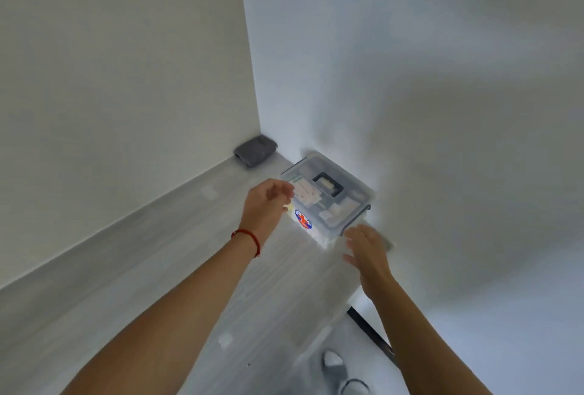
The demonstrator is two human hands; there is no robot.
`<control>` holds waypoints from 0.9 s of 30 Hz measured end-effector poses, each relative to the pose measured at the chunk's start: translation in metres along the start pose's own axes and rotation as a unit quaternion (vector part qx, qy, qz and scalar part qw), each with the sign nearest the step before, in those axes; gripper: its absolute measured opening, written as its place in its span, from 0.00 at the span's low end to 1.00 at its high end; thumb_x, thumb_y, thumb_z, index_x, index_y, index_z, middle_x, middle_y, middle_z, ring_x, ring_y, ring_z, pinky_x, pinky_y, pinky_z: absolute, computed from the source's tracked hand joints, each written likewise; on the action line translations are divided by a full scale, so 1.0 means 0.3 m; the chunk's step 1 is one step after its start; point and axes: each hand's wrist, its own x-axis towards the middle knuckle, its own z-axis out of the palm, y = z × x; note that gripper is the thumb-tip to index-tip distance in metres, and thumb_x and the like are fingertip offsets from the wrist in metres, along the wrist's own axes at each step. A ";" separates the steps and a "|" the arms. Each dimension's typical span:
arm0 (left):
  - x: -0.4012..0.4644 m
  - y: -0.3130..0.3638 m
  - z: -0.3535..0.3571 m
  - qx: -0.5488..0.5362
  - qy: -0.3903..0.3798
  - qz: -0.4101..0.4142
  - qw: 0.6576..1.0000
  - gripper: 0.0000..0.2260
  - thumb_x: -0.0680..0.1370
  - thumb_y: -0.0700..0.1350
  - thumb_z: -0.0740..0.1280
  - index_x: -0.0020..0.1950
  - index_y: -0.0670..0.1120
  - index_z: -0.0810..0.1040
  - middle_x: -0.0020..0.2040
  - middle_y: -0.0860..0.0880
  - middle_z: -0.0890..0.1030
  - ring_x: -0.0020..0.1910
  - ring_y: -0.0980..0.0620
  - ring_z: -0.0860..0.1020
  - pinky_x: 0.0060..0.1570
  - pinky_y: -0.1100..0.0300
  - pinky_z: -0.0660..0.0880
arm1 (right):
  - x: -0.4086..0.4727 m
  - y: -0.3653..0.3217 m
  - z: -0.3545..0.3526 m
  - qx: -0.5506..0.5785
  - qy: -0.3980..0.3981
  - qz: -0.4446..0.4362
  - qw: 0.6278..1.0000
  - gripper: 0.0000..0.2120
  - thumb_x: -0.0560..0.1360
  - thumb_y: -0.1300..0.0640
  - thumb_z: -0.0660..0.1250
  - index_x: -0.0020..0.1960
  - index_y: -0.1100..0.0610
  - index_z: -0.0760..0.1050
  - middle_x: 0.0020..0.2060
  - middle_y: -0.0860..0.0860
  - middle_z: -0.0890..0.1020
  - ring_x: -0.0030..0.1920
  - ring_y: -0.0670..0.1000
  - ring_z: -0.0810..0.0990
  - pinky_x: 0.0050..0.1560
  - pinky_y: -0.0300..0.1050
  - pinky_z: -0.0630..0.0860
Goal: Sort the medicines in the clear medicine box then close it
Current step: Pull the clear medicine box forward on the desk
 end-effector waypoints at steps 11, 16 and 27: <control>0.394 -0.057 0.140 0.334 -0.051 -0.097 0.936 0.26 0.79 0.45 0.65 0.77 0.45 0.65 0.74 0.43 0.70 0.71 0.43 0.71 0.66 0.57 0.67 | 0.244 -0.013 -0.062 0.016 -0.069 0.072 0.995 0.26 0.74 0.66 0.68 0.71 0.59 0.68 0.54 0.61 0.82 0.52 0.56 0.83 0.56 0.51 0.83; 0.427 -0.028 0.092 0.361 -0.031 -0.152 0.920 0.30 0.79 0.52 0.65 0.79 0.45 0.62 0.77 0.43 0.67 0.74 0.43 0.67 0.71 0.53 0.65 | 0.263 -0.011 -0.088 0.050 -0.132 0.063 0.988 0.23 0.78 0.72 0.64 0.71 0.62 0.66 0.52 0.64 0.83 0.54 0.56 0.86 0.53 0.48 0.84; -0.096 -0.191 -0.231 0.236 0.173 -0.335 0.896 0.17 0.80 0.50 0.58 0.48 0.41 0.82 0.41 0.41 0.86 0.36 0.43 0.86 0.43 0.49 0.85 | 0.301 -0.068 0.119 -0.175 -0.267 -0.045 0.947 0.08 0.80 0.54 0.65 0.57 0.49 0.79 0.48 0.49 0.86 0.47 0.49 0.88 0.48 0.50 0.86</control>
